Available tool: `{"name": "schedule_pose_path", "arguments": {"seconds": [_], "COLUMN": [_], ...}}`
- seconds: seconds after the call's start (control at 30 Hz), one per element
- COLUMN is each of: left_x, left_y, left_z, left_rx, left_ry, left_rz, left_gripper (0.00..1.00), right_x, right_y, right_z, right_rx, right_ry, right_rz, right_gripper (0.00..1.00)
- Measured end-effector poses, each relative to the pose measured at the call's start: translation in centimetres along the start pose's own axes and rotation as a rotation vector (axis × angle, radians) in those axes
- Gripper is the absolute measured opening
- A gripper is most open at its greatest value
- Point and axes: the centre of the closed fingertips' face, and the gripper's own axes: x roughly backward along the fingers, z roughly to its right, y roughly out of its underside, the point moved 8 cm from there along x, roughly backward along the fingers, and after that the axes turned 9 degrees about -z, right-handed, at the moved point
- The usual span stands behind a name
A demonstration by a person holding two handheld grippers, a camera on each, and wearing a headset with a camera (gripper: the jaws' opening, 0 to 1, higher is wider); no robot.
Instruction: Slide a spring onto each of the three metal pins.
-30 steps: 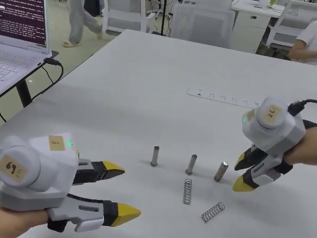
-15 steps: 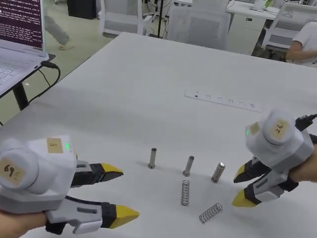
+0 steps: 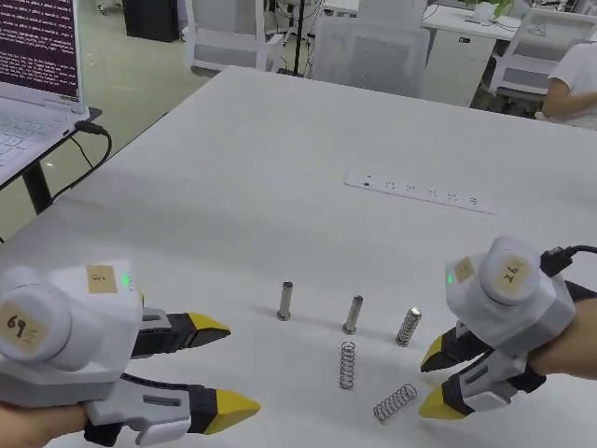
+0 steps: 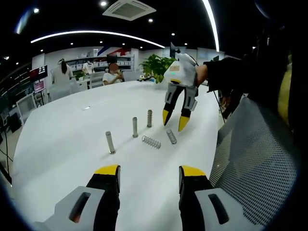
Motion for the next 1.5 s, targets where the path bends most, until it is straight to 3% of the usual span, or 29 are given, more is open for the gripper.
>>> {"name": "schedule_pose_path", "arguments": {"seconds": [0.4,0.83,1.23,1.5], "left_x": [0.0,0.1,0.1,0.1], "left_y": [0.0,0.0,0.0,0.0], "left_z": [0.0,0.0,0.0,0.1], "left_rx": [0.003,0.012,0.011,0.01], "left_ry": [0.002,-0.004,-0.003,0.0], "left_rz": [-0.002,0.001,-0.001,-0.002], "left_gripper": [0.42,0.4,0.39,0.39], "right_x": [-0.8,-1.4,-1.4,-1.6], "right_y": [-0.9,-1.6,-1.4,-1.4], "right_z": [-0.2,-0.3,-0.1,-0.4], "right_rx": [0.071,0.158,0.108,0.15], "right_ry": [-0.006,-0.011,-0.003,-0.008], "right_rz": [0.008,-0.018,-0.019,-0.039], "right_gripper": [0.24,0.16,0.11,0.13]}}
